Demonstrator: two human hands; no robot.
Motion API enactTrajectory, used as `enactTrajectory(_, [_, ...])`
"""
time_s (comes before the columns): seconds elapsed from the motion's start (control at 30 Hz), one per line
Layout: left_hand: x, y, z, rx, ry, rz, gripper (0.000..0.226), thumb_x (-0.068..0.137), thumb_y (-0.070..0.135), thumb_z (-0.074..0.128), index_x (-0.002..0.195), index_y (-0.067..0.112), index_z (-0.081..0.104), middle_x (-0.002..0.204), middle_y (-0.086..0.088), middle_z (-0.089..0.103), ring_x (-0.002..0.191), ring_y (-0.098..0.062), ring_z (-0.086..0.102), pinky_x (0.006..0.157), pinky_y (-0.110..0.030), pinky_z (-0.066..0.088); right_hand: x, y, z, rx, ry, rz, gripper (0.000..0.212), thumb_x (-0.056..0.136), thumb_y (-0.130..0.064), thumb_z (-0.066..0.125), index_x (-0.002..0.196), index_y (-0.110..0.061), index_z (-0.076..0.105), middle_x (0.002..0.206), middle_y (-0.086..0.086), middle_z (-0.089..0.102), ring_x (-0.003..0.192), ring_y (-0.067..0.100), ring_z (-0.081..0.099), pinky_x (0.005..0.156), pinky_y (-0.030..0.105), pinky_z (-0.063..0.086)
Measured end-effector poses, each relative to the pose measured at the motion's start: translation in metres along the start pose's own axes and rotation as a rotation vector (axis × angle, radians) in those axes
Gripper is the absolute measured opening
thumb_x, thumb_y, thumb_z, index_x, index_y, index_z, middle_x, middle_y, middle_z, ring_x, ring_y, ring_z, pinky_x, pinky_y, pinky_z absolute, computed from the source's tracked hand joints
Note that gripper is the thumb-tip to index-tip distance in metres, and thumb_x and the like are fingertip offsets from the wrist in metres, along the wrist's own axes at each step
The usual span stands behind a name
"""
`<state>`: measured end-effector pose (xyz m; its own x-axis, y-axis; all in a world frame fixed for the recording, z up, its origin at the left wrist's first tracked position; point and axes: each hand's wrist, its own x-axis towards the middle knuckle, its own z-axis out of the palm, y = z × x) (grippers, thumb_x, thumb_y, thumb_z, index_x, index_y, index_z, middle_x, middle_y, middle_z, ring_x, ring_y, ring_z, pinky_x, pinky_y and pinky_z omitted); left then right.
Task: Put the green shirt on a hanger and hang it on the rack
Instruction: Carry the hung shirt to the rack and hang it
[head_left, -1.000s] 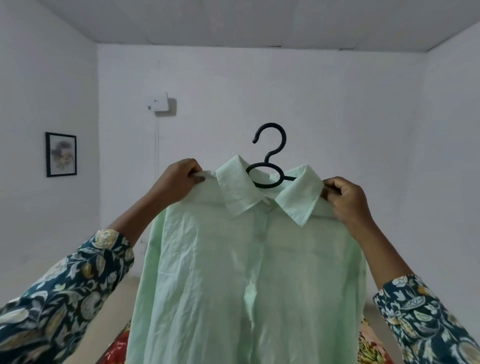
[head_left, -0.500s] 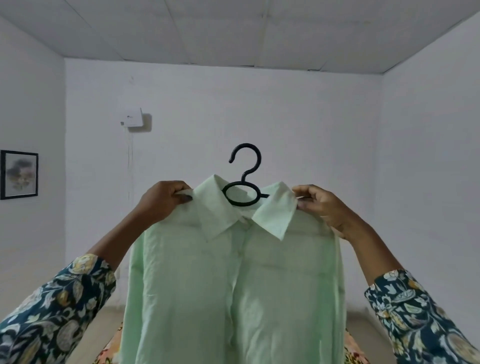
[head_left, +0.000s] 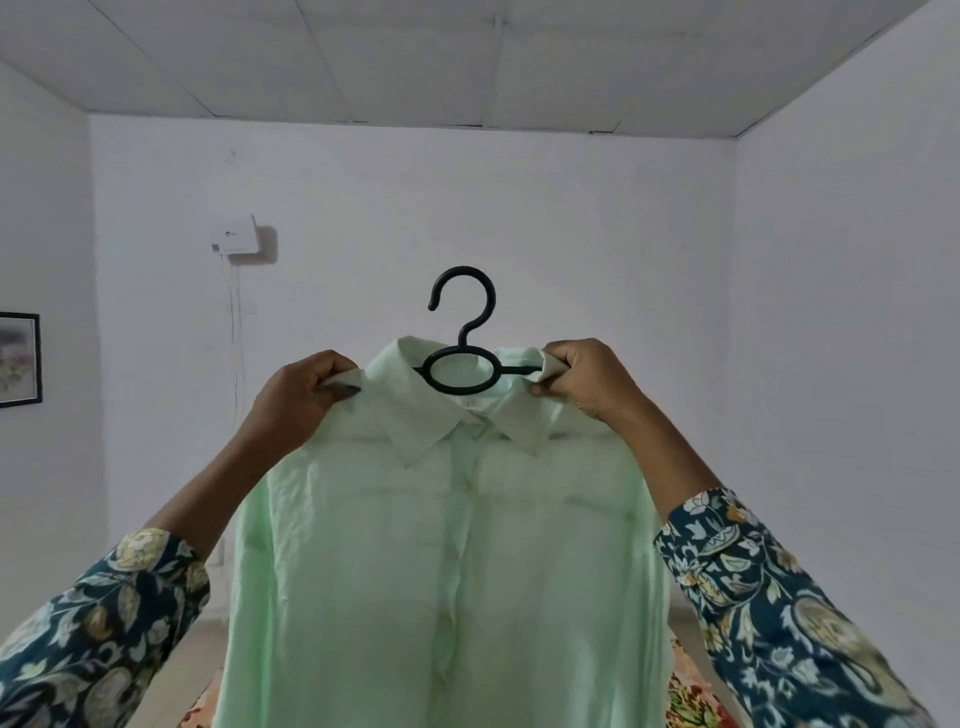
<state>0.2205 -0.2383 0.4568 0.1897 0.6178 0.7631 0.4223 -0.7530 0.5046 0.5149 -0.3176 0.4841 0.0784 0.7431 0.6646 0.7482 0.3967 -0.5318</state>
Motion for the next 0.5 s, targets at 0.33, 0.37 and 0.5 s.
enactTrajectory(0.33, [-0.008,-0.006,0.003,0.223,0.031,0.005,0.010,0.085,0.008,0.061,0.083,0.018,0.061,0.081,-0.008,0.062,0.079,-0.028,0.058,0.065,-0.021,0.041,0.000,0.019,0.001,-0.062,0.175,-0.019,0.012,0.069,-0.014,0.075,0.070,-0.009,0.064,0.063,0.002,0.054,0.065,0.017,0.046,0.062,0.030,0.036])
enactTrajectory(0.37, [-0.009,-0.004,0.005,0.295,0.036,0.063,0.011,0.084,0.009,0.064,0.093,0.014,0.063,0.090,-0.009,0.064,0.088,-0.032,0.058,0.072,-0.028,0.041,-0.001,0.020,0.003,-0.069,0.191,-0.021,0.010,0.070,-0.016,0.075,0.070,-0.013,0.066,0.064,0.002,0.056,0.066,0.017,0.048,0.062,0.030,0.038])
enactTrajectory(0.5, [-0.004,0.024,0.017,0.316,0.061,0.202,0.043,0.085,0.037,0.059,0.124,0.017,0.055,0.119,0.002,0.061,0.116,-0.023,0.048,0.095,-0.038,0.032,-0.005,0.020,0.004,-0.122,0.224,-0.035,0.006,0.073,-0.021,0.073,0.074,-0.018,0.068,0.064,0.001,0.059,0.066,0.018,0.051,0.061,0.029,0.038])
